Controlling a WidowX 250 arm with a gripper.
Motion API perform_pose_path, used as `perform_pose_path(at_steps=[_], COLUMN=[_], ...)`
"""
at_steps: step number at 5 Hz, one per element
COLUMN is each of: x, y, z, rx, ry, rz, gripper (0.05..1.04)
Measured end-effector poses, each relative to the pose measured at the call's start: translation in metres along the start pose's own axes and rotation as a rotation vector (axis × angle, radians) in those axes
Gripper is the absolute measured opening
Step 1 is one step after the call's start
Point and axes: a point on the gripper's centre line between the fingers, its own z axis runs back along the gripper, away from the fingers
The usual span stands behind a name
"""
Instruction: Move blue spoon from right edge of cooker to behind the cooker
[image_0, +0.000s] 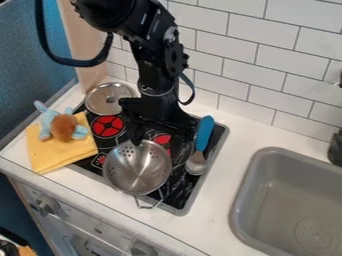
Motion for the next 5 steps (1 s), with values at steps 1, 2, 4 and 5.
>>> perform_pose_path(at_steps=[1, 2, 4, 5], x=[-0.004, 0.01, 0.041, 0.063], y=[-0.001, -0.004, -0.017, -0.027], z=[-0.007, -0.008, -0.007, -0.022], rx=[-0.001, -0.009, 0.003, 0.019], ry=[0.034, 0.064, 0.047, 0.006], rz=[0.003, 0.025, 0.061, 0.09], gripper=[1.0, 1.0, 1.0, 1.0])
